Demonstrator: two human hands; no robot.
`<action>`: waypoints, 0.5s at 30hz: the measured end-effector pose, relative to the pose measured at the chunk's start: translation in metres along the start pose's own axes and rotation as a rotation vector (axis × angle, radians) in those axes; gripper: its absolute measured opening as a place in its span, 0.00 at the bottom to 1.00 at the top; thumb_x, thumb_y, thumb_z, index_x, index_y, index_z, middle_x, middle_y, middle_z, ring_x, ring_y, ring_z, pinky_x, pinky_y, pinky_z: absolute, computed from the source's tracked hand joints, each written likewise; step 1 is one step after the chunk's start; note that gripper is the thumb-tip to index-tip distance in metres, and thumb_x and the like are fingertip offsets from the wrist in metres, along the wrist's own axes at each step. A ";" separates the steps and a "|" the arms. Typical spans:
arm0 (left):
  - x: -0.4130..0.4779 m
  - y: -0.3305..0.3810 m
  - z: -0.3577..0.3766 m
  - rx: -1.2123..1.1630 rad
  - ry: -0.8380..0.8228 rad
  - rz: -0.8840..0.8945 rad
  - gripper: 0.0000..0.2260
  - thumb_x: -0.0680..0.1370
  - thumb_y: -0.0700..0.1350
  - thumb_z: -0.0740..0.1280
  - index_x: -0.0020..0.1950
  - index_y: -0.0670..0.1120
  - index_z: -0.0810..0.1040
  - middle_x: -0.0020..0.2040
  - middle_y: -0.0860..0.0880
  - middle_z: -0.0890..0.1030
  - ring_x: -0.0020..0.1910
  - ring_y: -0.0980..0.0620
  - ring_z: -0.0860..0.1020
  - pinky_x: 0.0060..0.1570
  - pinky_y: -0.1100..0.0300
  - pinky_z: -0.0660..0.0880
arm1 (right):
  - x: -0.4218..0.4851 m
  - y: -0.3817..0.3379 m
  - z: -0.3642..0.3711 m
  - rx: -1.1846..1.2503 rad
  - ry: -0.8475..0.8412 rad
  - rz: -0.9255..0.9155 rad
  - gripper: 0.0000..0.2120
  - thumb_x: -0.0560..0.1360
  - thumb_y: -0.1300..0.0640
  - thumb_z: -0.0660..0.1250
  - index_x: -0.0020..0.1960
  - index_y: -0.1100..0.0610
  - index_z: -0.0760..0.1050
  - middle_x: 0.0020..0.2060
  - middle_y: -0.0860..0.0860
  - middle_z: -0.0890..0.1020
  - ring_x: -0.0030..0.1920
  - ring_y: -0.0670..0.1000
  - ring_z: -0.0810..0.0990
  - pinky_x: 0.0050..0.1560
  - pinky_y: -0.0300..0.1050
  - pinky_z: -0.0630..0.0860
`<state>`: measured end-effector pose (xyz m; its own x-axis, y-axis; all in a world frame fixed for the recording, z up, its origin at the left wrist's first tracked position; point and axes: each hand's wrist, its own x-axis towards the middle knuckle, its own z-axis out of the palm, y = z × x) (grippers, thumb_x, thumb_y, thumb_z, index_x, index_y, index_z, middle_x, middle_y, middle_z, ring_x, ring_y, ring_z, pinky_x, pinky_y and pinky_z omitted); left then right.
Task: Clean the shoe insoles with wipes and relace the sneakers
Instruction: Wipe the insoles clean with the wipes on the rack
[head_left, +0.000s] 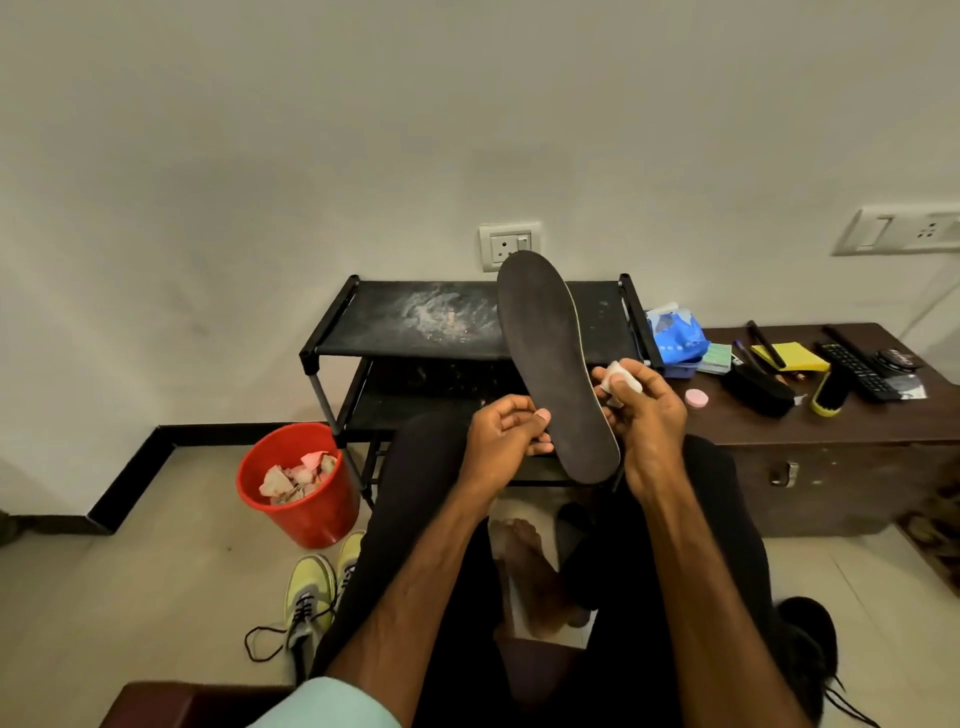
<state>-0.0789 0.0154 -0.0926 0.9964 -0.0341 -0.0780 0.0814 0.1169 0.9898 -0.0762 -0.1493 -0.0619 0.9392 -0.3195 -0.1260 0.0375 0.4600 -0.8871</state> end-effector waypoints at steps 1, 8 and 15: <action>-0.005 0.000 0.001 -0.004 -0.015 0.002 0.09 0.80 0.38 0.69 0.56 0.33 0.79 0.43 0.40 0.81 0.38 0.51 0.81 0.44 0.57 0.82 | -0.003 0.000 -0.005 -0.022 0.013 -0.011 0.09 0.79 0.65 0.67 0.58 0.56 0.79 0.50 0.56 0.87 0.45 0.52 0.85 0.45 0.46 0.80; -0.033 -0.019 -0.001 0.153 -0.061 -0.219 0.04 0.81 0.38 0.66 0.47 0.41 0.78 0.38 0.45 0.79 0.33 0.53 0.77 0.37 0.59 0.79 | -0.005 -0.001 -0.016 -0.289 0.036 -0.156 0.11 0.79 0.63 0.68 0.60 0.58 0.80 0.48 0.52 0.88 0.40 0.45 0.82 0.35 0.38 0.77; -0.036 -0.027 -0.014 0.486 -0.109 -0.478 0.06 0.74 0.43 0.68 0.37 0.46 0.79 0.34 0.49 0.77 0.34 0.52 0.73 0.34 0.60 0.68 | 0.003 0.032 -0.028 -0.523 -0.057 -0.079 0.09 0.77 0.65 0.68 0.54 0.57 0.83 0.45 0.54 0.87 0.39 0.46 0.84 0.37 0.35 0.77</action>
<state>-0.1162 0.0275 -0.1182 0.8435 -0.0736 -0.5320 0.4657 -0.3930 0.7929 -0.0820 -0.1584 -0.1033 0.9580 -0.2841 -0.0382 -0.0525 -0.0430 -0.9977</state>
